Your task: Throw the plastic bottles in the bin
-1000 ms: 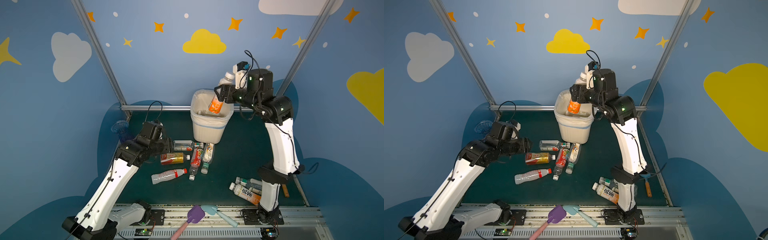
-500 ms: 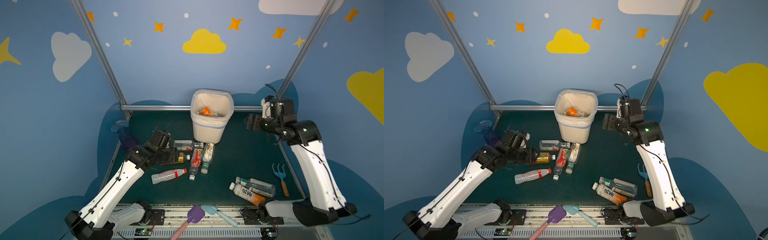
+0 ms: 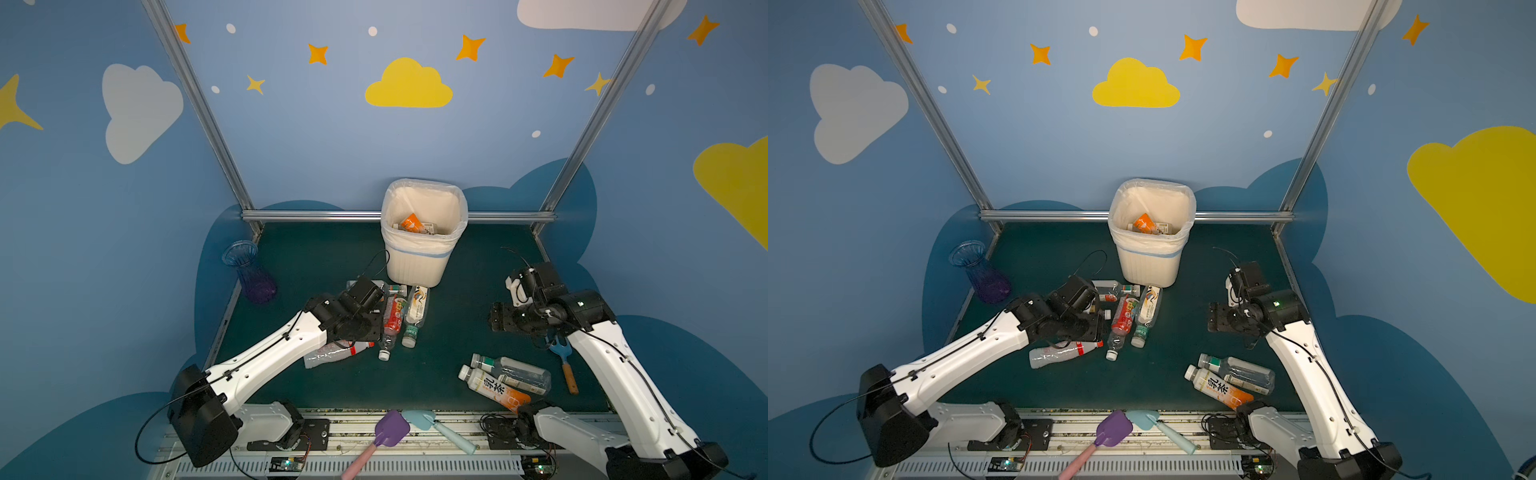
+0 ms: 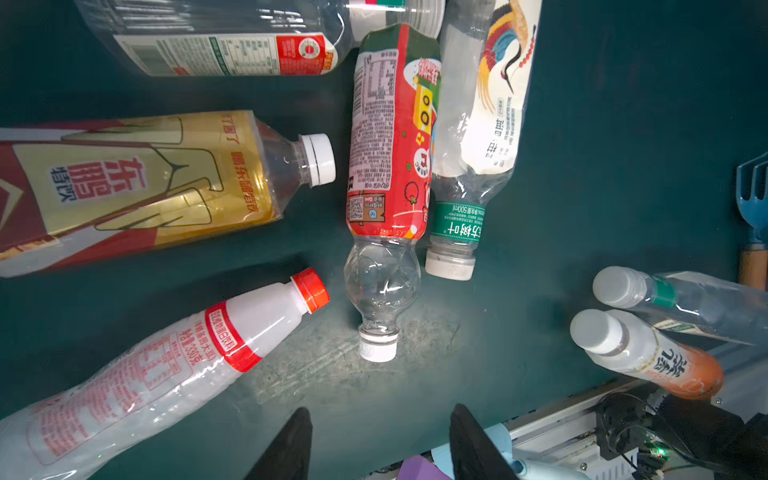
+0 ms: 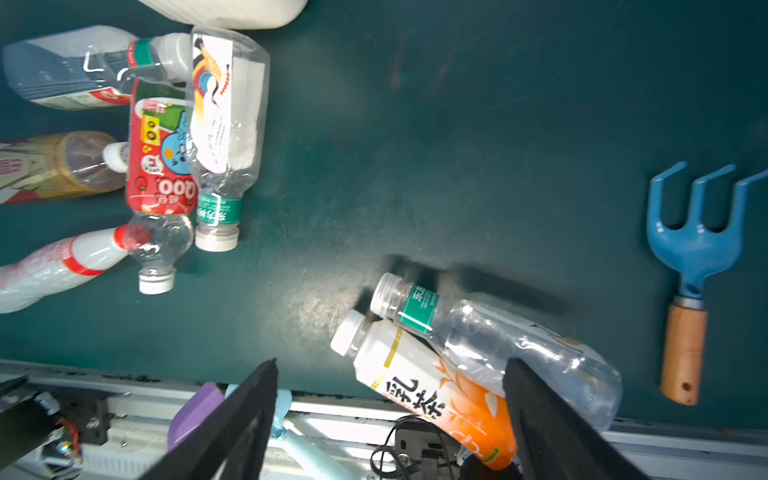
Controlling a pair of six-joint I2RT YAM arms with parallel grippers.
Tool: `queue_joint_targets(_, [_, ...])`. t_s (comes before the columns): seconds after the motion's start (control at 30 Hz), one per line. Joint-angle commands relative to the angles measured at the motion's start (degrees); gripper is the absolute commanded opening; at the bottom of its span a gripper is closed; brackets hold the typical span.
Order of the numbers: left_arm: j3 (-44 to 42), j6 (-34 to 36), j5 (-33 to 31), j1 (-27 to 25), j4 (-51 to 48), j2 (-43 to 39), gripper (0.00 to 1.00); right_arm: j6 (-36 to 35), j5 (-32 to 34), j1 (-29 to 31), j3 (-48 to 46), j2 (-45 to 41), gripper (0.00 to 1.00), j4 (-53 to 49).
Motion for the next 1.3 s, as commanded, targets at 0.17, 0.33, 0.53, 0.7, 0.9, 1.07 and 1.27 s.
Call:
queue_joint_targets(0.17, [6.44,0.50,-2.45,-1.71,6.75,9.58,0.57,1.25,-5.37,-0.06,-1.23,-0.64,0.86,1.96])
queue_joint_targets(0.33, [14.47,4.24,-1.40,-2.59,4.64,18.38,0.61,1.98,-5.67,-0.11,-3.23,-1.20,0.86,2.21])
queue_joint_targets(0.53, [22.88,7.83,-0.79,-3.49,3.03,27.97,0.67,2.37,-6.94,-0.20,-5.12,-2.13,0.86,2.14])
queue_joint_targets(0.7, [30.81,11.00,-0.61,-3.49,0.14,36.20,0.74,2.25,-6.50,-0.37,-4.97,-3.12,0.87,1.42])
queue_joint_targets(0.9, [39.92,14.02,-3.77,-3.54,-5.47,44.86,0.83,2.23,-5.65,-0.77,-4.61,-4.58,0.87,0.16])
queue_joint_targets(1.07, [43.23,15.45,-5.71,-3.17,-7.82,48.83,0.83,1.98,-4.81,-1.38,-4.92,-6.10,0.87,-0.93])
queue_joint_targets(1.27, [45.92,16.34,-4.15,-3.17,-7.75,52.04,0.83,1.88,-4.72,-2.13,-5.14,-7.27,0.87,-1.85])
